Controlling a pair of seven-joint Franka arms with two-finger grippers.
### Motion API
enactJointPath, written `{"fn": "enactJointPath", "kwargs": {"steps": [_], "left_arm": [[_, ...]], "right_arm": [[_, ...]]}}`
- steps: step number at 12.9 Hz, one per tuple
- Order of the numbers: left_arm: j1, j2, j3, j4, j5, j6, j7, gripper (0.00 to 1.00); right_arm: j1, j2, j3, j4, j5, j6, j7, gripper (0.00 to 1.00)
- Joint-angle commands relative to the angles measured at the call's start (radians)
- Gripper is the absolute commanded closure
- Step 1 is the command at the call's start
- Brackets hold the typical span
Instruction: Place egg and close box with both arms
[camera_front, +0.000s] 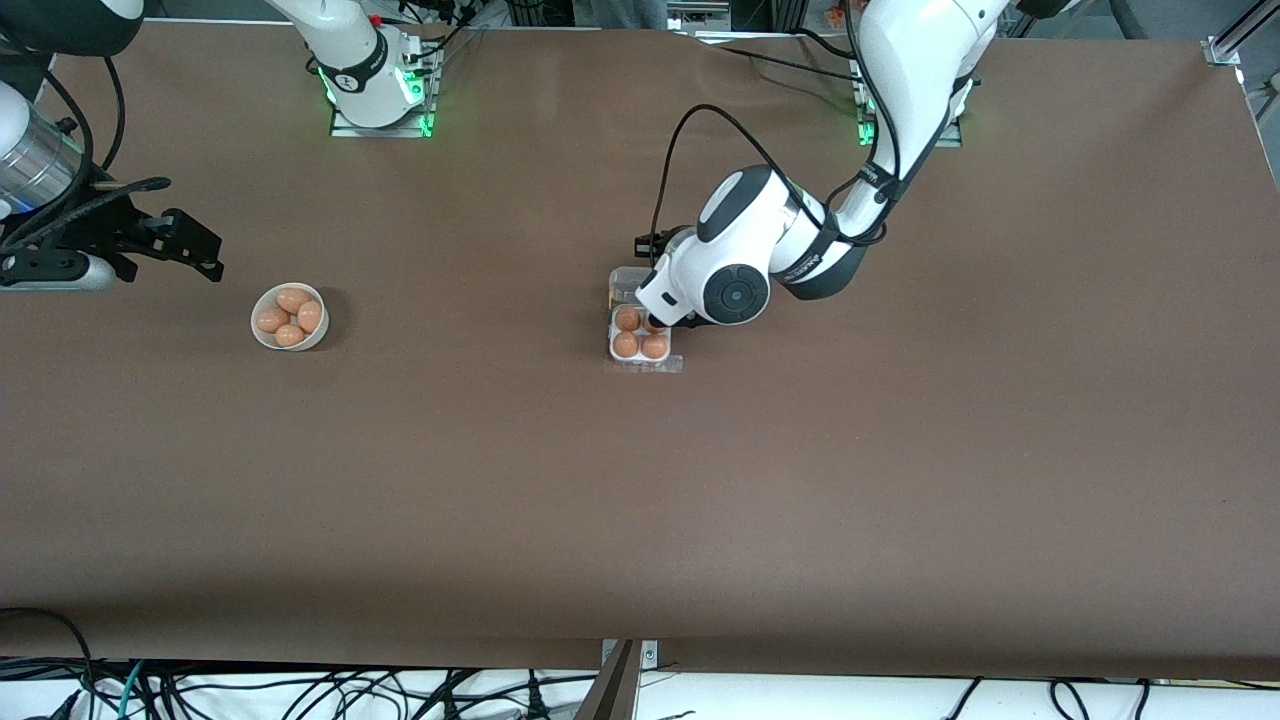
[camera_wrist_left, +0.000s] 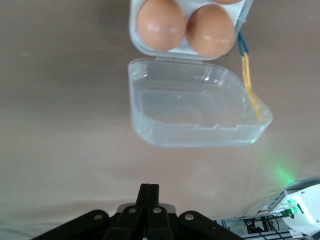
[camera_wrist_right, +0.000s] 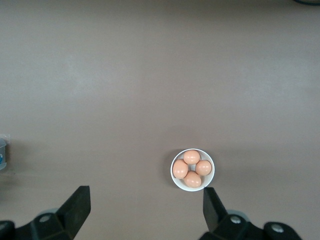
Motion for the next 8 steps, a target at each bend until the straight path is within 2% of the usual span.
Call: {"fn": "enactJointPath", "kwargs": {"steps": [1,8], "left_arm": [[-0.031,0.023,0.013,0.038,0.014,0.043,-0.031,0.99],[-0.033,0.033,0.037,0.065,0.063,0.158,-0.051,0.99]], "right_arm": [[-0.009,0.006,0.008,0.021,-0.016,-0.009,-0.008,0.00],[-0.010,0.006,0.008,0.021,-0.016,-0.009,-0.006,0.00]]}}
